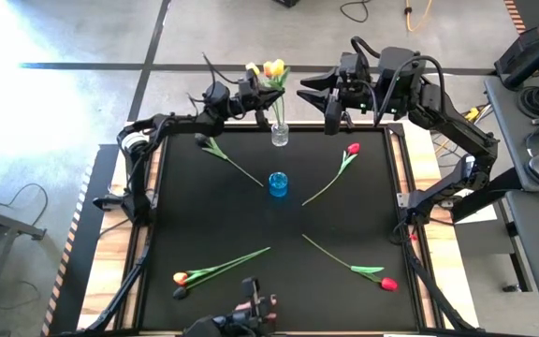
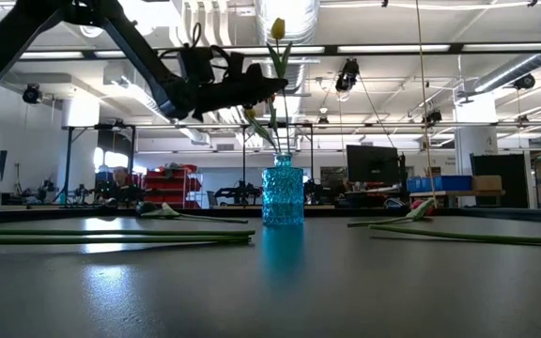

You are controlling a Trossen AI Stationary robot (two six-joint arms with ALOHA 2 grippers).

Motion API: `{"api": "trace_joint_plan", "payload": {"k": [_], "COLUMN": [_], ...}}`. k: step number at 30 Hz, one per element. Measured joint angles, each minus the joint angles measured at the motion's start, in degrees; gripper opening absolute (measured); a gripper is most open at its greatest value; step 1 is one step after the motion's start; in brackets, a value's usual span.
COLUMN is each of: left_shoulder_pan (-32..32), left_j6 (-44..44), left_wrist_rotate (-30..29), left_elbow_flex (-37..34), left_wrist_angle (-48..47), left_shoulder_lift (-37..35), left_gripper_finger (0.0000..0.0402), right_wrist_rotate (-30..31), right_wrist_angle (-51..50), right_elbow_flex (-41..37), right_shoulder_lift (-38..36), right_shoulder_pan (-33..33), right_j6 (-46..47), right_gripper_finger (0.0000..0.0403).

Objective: Sort flowers into vase by color
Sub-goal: Put the yellow tulip flower into the transparent vase

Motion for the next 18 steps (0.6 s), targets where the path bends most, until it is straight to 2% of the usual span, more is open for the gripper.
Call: {"api": "trace_joint_plan", "payload": {"k": [18], "left_shoulder_pan": [0.2], "left_j6": [2.8], "left_wrist_rotate": [0.9], "left_elbow_flex": [-0.1], "left_wrist_angle": [-9.8], "left_shoulder_lift": [0.0], "left_gripper_finger": [0.0001], "right_wrist_rotate": [0.0], "right_wrist_angle": [0.0], "right_elbow_flex": [0.0], "right_shoulder_lift": [0.0], "right_shoulder_pan": [0.0], "right_j6": [-0.5], "right_gripper_finger": [0.0133]}}
